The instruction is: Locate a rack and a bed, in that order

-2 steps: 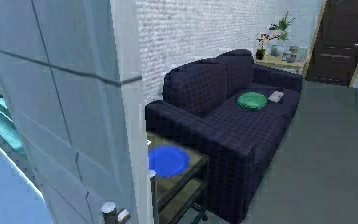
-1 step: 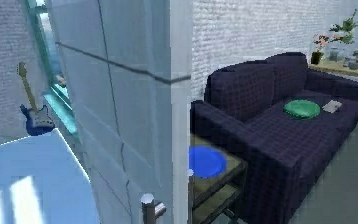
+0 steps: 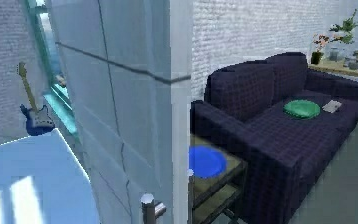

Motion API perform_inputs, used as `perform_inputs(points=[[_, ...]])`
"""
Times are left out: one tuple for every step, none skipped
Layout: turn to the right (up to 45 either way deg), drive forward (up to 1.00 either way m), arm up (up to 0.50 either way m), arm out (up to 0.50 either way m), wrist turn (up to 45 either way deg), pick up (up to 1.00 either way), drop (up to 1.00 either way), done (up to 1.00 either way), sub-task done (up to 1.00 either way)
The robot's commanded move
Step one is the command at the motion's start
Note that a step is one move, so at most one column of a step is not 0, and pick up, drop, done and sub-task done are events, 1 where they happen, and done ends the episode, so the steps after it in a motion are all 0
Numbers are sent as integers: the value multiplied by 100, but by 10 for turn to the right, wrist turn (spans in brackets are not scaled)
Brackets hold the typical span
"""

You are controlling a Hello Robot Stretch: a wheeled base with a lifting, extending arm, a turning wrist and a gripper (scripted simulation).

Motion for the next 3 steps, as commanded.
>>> perform_inputs(points=[[-450,0,0,0,0,0,0,0,0],[-450,0,0,0,0,0,0,0,0],[-450,0,0,0,0,0,0,0,0]])
